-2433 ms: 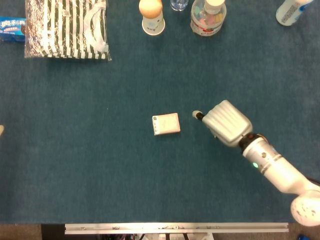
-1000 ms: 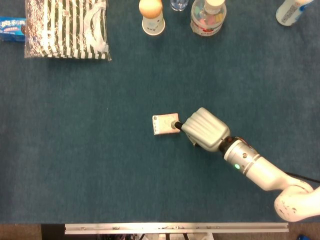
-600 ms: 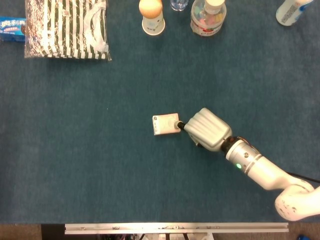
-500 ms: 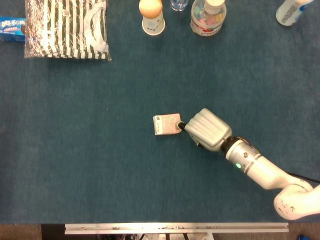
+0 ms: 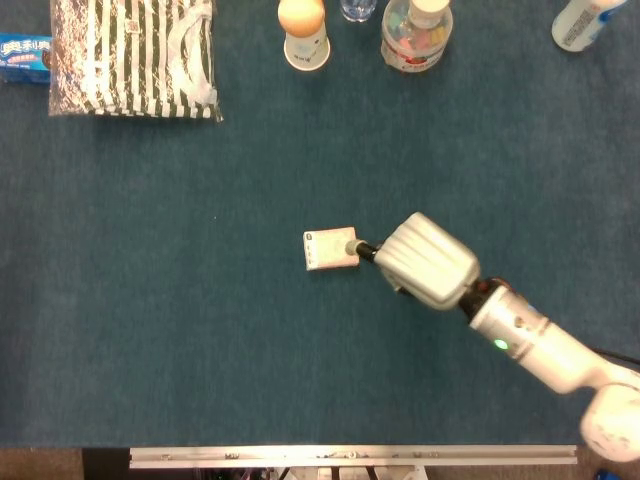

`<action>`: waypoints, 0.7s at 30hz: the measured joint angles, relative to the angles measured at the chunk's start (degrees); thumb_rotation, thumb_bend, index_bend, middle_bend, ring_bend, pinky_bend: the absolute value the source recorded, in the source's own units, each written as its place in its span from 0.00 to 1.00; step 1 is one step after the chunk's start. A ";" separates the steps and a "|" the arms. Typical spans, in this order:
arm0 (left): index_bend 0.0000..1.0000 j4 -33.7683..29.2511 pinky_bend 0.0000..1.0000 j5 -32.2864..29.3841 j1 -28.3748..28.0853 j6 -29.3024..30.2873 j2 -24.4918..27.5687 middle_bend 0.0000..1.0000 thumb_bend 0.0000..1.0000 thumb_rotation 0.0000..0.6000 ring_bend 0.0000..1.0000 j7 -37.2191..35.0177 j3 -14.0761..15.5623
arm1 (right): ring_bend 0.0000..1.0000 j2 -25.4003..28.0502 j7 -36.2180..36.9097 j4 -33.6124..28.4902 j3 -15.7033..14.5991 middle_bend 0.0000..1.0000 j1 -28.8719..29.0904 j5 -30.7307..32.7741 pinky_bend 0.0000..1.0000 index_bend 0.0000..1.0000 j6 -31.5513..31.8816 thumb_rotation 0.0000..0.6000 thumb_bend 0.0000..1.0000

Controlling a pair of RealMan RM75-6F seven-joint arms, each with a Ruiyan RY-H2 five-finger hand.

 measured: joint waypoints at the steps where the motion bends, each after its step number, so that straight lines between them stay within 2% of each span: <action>1: 0.61 -0.04 0.49 -0.10 0.06 0.19 0.05 0.58 0.01 1.00 0.39 -0.15 -0.13 | 0.88 1.13 -0.22 -0.79 -0.22 0.99 -0.47 -0.95 0.99 0.38 1.17 1.00 1.00; 2: 0.61 -0.05 0.49 -0.18 0.10 0.30 0.08 0.58 0.01 1.00 0.39 -0.27 -0.22 | 0.85 2.27 -0.51 -1.43 -0.47 0.97 -1.02 -1.88 0.98 0.39 2.39 1.00 0.99; 4: 0.61 -0.02 0.49 -0.39 0.16 0.36 0.14 0.58 0.01 1.00 0.39 -0.43 -0.37 | 0.76 4.80 -1.30 -2.55 -1.18 0.87 -2.51 -3.85 0.94 0.39 5.26 1.00 0.90; 8: 0.61 0.18 0.49 -0.61 0.08 0.16 0.07 0.58 0.00 1.00 0.39 -0.48 -0.50 | 0.59 9.28 -2.97 -3.69 -2.80 0.65 -6.08 -6.62 0.84 0.39 10.45 1.00 0.57; 10: 0.61 0.33 0.49 -0.64 -0.06 -0.09 -0.07 0.58 0.00 1.00 0.39 -0.44 -0.51 | 0.50 11.73 -4.19 -3.94 -3.70 0.55 -8.18 -7.56 0.73 0.39 12.80 1.00 0.42; 13: 0.61 0.62 0.49 -0.62 -0.34 -0.67 -0.37 0.58 0.00 1.00 0.39 -0.36 -0.42 | 0.38 14.81 -5.73 -4.10 -4.77 0.43 -11.14 -8.44 0.57 0.39 15.72 1.00 0.25; 18: 0.61 1.29 0.49 -0.68 -0.96 -1.76 -0.94 0.58 0.00 1.00 0.39 -0.22 -0.34 | 0.32 17.18 -6.85 -3.00 -5.64 0.37 -15.44 -9.92 0.42 0.39 21.07 1.00 0.03; 21: 0.61 1.97 0.49 -0.95 -1.46 -2.60 -1.40 0.58 0.00 1.00 0.39 -0.52 -0.42 | 0.32 17.93 -7.24 -1.61 -5.90 0.37 -18.82 -10.31 0.35 0.39 25.03 1.00 0.00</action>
